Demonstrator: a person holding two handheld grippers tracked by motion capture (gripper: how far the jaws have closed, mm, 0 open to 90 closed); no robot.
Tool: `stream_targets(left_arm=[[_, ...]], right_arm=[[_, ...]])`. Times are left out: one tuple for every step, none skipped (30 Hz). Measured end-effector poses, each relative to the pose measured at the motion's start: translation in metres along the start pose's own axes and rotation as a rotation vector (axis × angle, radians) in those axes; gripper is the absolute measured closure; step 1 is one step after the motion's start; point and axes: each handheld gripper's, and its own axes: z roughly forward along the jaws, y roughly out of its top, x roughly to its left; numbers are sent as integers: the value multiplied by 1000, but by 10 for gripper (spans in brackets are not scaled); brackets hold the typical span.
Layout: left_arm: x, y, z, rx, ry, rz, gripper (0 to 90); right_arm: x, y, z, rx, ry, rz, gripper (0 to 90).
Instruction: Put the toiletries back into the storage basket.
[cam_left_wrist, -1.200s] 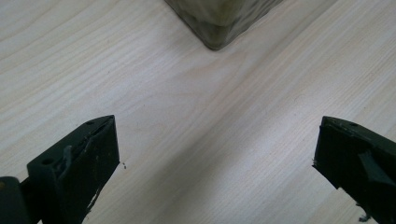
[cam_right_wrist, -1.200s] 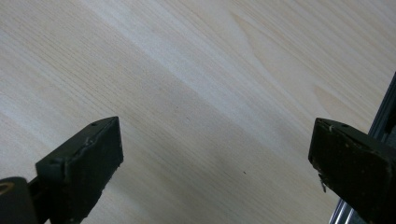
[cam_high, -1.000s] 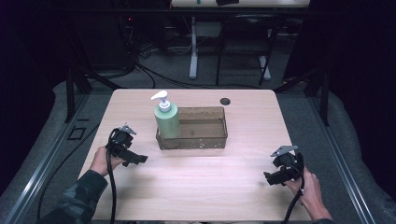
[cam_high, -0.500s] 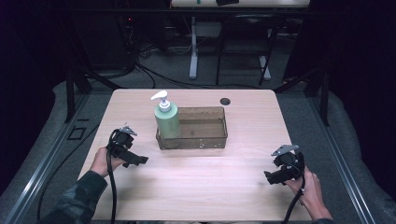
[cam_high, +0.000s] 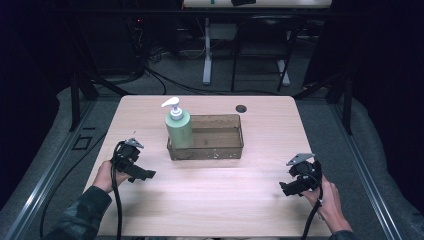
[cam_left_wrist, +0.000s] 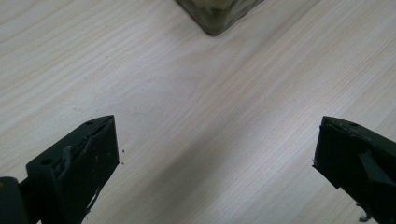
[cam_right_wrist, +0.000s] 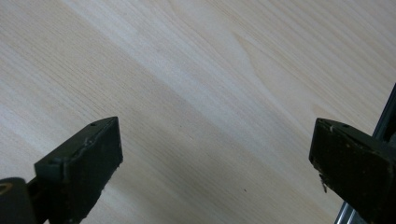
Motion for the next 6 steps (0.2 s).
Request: stream_targets(left_arm=[[0,1,1,-2,-2,0,0],[0,2,1,0,-1,3,0],[0,4,2,-3,-3,5,0],[-1,5,2,-3,-4,4,0],[-1,6,3,-1,-7,8,0],[-1,7,4,2,-7,10,0]], right_arm=[[0,0,0,-3,1,-1,20],[-1,-1,0,-4,1,0,19],[-1,-2,0,-3,2,2,18],[-1,-4,-1,-3,5,5,18],[-2,-5,-1,-5,6,5,18],[-2,-6,-1,-4,6,13,18]])
